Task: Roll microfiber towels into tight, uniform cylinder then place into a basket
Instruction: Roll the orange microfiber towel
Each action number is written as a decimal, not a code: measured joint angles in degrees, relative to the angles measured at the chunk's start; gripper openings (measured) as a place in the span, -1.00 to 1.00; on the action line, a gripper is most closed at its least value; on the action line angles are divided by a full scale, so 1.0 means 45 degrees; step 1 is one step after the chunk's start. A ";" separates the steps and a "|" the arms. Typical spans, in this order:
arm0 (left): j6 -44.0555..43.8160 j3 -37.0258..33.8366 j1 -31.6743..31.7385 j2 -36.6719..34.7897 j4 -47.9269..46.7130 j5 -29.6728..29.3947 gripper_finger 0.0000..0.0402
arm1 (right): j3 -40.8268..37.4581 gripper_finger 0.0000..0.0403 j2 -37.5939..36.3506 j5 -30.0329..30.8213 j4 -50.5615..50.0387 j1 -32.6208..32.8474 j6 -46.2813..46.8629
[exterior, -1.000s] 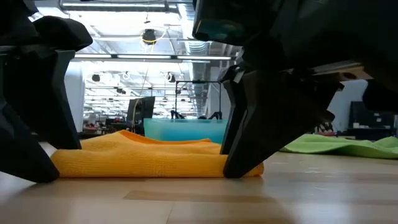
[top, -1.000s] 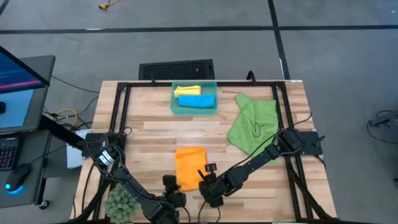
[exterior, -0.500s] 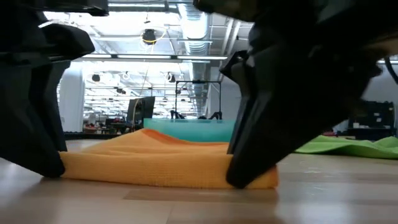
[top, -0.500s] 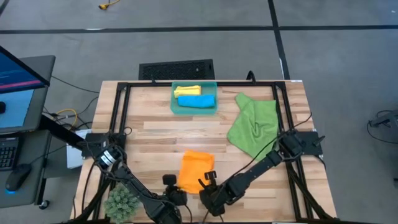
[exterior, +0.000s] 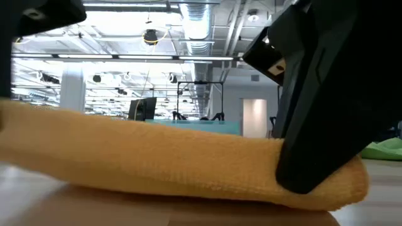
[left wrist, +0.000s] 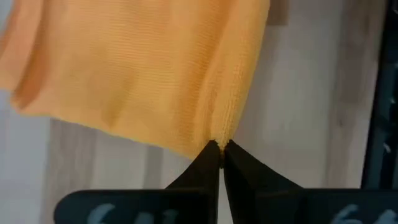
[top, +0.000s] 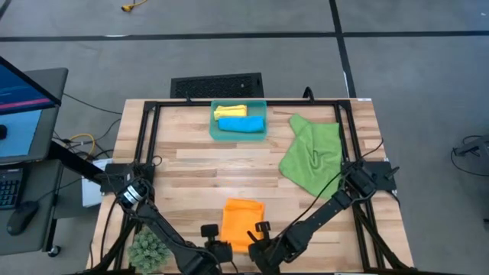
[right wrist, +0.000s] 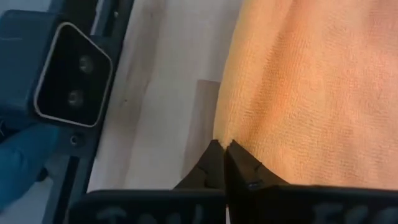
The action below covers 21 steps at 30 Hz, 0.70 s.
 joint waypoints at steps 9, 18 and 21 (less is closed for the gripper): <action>-0.0733 0.0674 0.0646 -0.0019 -0.0812 0.1410 -0.98 | 0.0005 -0.94 -0.0019 -0.0159 0.0419 0.0203 0.1024; -0.2067 0.0684 0.1925 -0.0049 -0.1342 0.2079 -0.98 | 0.0005 -0.94 -0.0036 -0.0413 0.0950 0.0249 0.1390; -0.2123 0.0684 0.2402 -0.0049 -0.1289 0.2250 -0.98 | 0.0005 -0.95 -0.0039 -0.0433 0.0874 0.0216 0.1386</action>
